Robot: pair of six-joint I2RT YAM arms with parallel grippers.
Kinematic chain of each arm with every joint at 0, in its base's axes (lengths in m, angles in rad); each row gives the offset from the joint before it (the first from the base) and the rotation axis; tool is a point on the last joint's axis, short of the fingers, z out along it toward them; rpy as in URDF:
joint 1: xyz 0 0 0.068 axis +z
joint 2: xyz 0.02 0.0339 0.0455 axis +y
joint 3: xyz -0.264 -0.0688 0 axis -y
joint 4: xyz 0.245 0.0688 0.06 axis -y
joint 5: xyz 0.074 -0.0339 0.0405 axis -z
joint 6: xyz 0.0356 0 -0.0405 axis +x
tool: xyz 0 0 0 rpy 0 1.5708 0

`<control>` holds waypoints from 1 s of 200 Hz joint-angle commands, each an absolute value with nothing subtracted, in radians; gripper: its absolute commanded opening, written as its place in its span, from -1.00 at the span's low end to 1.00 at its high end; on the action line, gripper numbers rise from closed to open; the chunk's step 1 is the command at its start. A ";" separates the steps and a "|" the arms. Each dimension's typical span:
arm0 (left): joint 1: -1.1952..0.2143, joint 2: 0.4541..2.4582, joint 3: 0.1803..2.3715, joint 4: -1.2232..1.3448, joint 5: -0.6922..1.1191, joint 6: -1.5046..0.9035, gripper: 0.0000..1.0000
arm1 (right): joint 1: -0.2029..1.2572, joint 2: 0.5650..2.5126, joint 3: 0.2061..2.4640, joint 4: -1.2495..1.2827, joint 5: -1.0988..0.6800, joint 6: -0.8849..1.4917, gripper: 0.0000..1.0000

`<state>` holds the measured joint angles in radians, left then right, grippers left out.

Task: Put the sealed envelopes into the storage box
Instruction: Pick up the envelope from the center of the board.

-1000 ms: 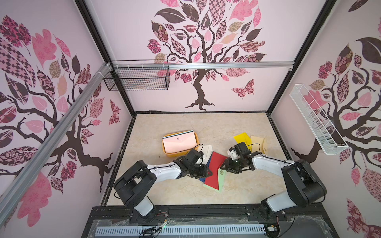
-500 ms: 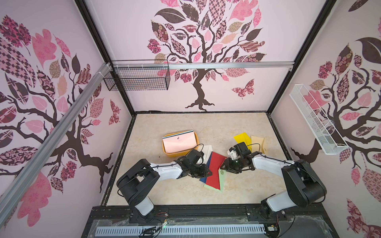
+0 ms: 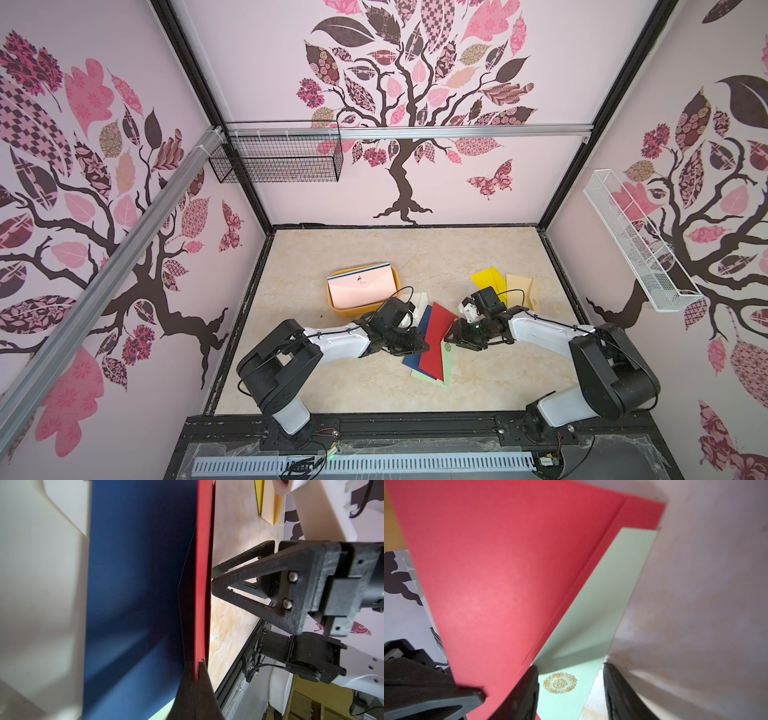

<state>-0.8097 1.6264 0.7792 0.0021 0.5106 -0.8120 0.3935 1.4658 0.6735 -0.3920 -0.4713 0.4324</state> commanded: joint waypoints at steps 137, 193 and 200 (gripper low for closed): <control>-0.567 1.003 0.806 -0.261 0.683 -0.620 -1.00 | 0.437 1.044 0.701 -0.025 -0.824 0.577 0.09; -0.566 0.918 0.757 -0.148 0.771 -0.688 -1.00 | 0.497 0.990 0.727 0.080 -0.861 0.581 -0.13; -0.567 0.914 0.752 -0.143 0.775 -0.693 -1.00 | 0.496 0.977 0.729 0.084 -0.859 0.581 -0.16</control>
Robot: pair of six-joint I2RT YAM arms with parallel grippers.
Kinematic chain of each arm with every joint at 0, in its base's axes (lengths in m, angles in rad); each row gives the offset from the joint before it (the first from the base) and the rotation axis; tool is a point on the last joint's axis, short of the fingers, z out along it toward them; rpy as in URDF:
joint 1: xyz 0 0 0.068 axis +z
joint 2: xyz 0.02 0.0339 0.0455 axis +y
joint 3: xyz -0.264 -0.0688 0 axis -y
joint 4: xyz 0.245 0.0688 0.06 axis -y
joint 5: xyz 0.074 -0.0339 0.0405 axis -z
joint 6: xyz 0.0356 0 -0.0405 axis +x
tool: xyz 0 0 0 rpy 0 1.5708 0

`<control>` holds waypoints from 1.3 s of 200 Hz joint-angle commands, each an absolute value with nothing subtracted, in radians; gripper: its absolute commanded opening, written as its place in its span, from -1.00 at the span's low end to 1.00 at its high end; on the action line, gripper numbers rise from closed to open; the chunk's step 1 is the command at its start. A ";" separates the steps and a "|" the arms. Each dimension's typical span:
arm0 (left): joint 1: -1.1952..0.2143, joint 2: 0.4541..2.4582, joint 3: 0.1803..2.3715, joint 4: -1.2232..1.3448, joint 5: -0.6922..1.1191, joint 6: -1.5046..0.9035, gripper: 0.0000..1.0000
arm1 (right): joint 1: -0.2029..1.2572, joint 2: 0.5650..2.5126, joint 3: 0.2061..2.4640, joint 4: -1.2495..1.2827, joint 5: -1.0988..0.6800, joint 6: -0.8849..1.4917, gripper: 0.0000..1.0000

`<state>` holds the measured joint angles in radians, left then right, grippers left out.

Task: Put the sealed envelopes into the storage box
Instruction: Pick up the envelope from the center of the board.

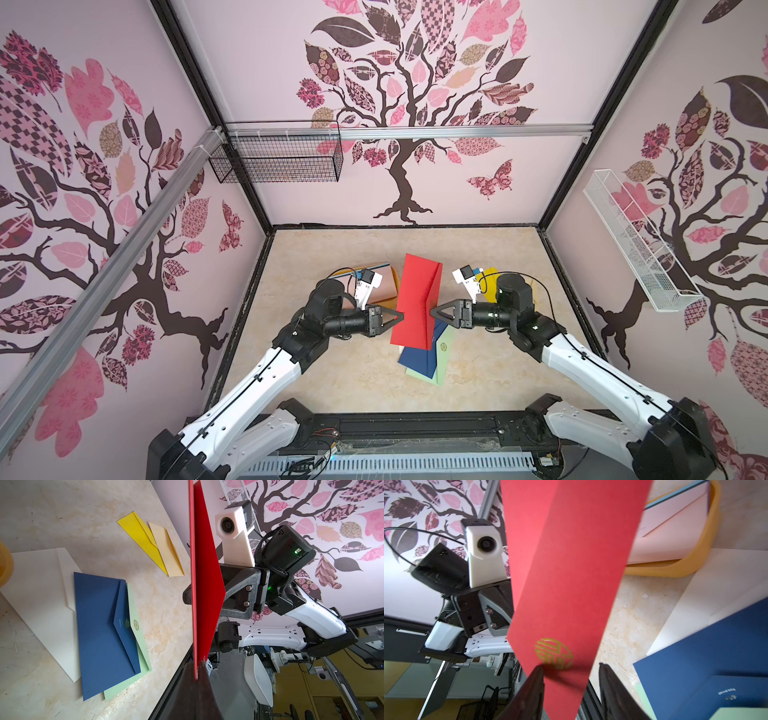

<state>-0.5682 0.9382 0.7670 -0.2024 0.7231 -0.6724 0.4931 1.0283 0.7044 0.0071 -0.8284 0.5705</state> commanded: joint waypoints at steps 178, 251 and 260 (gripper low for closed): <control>-0.565 0.708 0.890 -0.857 -0.161 -0.513 0.20 | 0.526 1.298 1.302 -0.564 -0.577 -0.093 -1.00; -0.565 0.608 0.909 -0.919 -0.180 -0.393 0.22 | 0.570 1.851 2.015 -1.019 -0.405 -0.562 -1.00; -0.565 0.599 0.904 -0.910 -0.168 -0.385 0.22 | 0.582 1.898 2.079 -1.054 -0.414 -0.616 -1.00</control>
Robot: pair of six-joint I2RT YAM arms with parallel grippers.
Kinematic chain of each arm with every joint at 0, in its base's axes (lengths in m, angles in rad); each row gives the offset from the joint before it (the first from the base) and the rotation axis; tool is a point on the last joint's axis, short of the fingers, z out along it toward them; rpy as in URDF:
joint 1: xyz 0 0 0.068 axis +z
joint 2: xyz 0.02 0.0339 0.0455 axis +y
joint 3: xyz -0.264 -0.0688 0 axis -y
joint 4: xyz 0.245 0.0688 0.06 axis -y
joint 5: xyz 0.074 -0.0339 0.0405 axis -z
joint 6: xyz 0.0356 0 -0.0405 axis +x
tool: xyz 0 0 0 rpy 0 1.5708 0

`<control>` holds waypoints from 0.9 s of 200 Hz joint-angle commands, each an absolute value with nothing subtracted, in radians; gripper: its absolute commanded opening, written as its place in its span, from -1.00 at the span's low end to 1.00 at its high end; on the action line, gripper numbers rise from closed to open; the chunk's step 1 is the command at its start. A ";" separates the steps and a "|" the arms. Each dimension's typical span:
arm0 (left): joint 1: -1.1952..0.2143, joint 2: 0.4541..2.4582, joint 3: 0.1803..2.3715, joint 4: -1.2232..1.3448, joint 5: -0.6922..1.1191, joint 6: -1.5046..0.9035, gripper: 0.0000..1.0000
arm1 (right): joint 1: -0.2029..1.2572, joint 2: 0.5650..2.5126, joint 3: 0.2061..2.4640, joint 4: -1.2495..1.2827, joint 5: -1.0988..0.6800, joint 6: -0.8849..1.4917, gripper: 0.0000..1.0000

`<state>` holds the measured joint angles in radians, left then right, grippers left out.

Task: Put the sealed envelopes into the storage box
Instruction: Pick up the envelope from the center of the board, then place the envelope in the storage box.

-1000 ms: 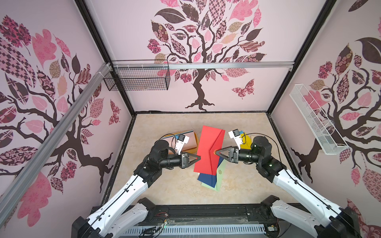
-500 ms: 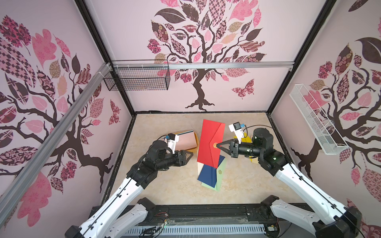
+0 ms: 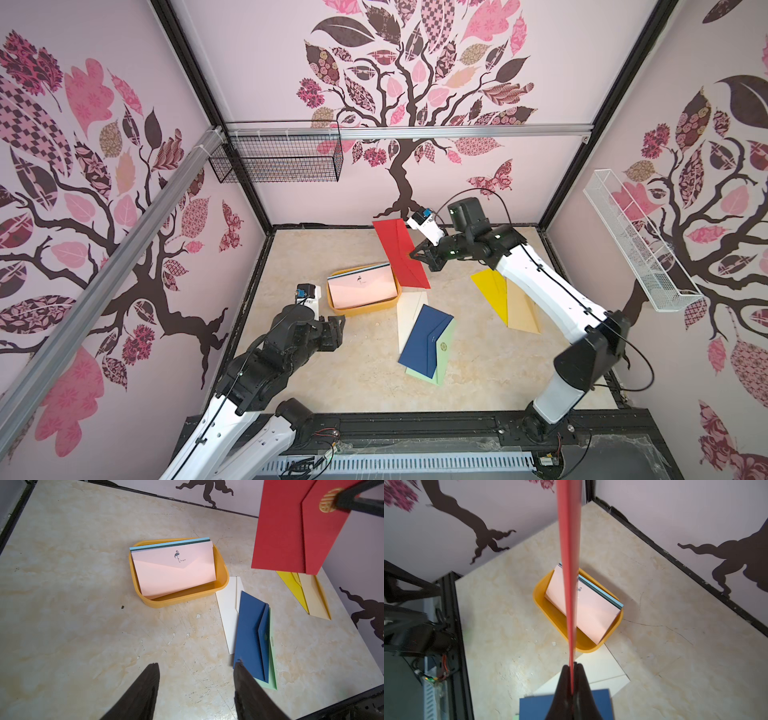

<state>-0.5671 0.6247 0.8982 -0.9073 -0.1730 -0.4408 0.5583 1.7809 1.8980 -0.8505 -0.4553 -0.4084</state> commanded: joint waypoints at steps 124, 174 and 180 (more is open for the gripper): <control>-0.565 0.562 0.853 -0.861 -0.136 -0.373 0.22 | 0.747 2.261 2.404 -1.094 -0.138 -1.008 -1.00; -0.564 0.551 0.850 -0.857 -0.134 -0.373 0.22 | 0.770 2.251 2.326 -1.105 -0.159 -1.082 -1.00; -0.564 0.552 0.850 -0.857 -0.134 -0.373 0.22 | 0.773 2.257 2.328 -1.107 -0.157 -1.085 -1.00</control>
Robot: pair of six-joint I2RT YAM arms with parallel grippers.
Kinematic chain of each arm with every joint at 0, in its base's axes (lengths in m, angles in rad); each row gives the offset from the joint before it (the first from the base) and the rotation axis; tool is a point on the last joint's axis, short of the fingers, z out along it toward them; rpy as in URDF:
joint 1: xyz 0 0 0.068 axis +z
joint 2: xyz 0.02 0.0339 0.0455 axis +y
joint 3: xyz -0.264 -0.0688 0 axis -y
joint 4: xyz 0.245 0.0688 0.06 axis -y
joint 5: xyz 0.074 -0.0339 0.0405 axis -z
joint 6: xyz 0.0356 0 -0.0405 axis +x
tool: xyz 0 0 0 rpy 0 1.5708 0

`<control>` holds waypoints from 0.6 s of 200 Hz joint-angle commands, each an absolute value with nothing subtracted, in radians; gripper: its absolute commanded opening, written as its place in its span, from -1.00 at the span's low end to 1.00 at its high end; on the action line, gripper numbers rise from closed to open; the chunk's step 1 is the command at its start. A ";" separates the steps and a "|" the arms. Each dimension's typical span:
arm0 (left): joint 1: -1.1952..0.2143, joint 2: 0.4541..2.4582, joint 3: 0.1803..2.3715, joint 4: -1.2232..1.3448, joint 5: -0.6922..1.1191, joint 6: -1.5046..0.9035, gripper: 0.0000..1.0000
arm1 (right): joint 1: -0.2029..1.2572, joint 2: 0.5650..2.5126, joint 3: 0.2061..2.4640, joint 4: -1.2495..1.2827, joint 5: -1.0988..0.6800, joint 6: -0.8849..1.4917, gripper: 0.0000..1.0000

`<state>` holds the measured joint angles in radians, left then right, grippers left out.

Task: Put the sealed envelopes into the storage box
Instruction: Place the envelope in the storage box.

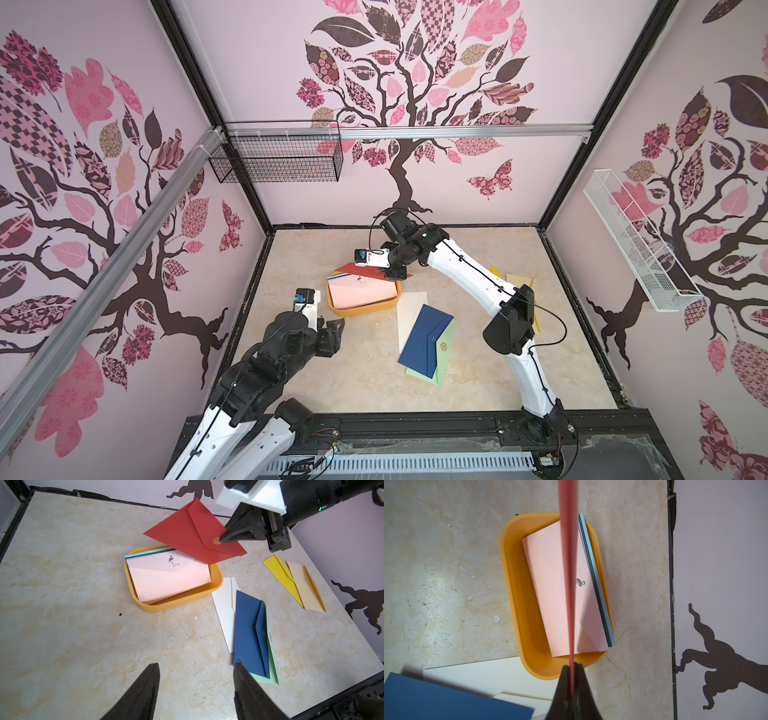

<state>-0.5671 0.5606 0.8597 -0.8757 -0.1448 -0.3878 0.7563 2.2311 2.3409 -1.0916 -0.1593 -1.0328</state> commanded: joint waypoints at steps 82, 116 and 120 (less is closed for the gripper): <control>-0.563 0.540 0.848 -0.855 -0.133 -0.373 0.22 | 0.825 2.300 2.309 -1.106 -0.117 -1.122 -1.00; -0.563 0.534 0.848 -0.856 -0.132 -0.373 0.22 | 0.841 2.304 2.271 -1.097 -0.087 -1.136 -1.00; -0.563 0.533 0.847 -0.855 -0.132 -0.373 0.22 | 0.842 2.304 2.270 -1.095 -0.084 -1.136 -1.00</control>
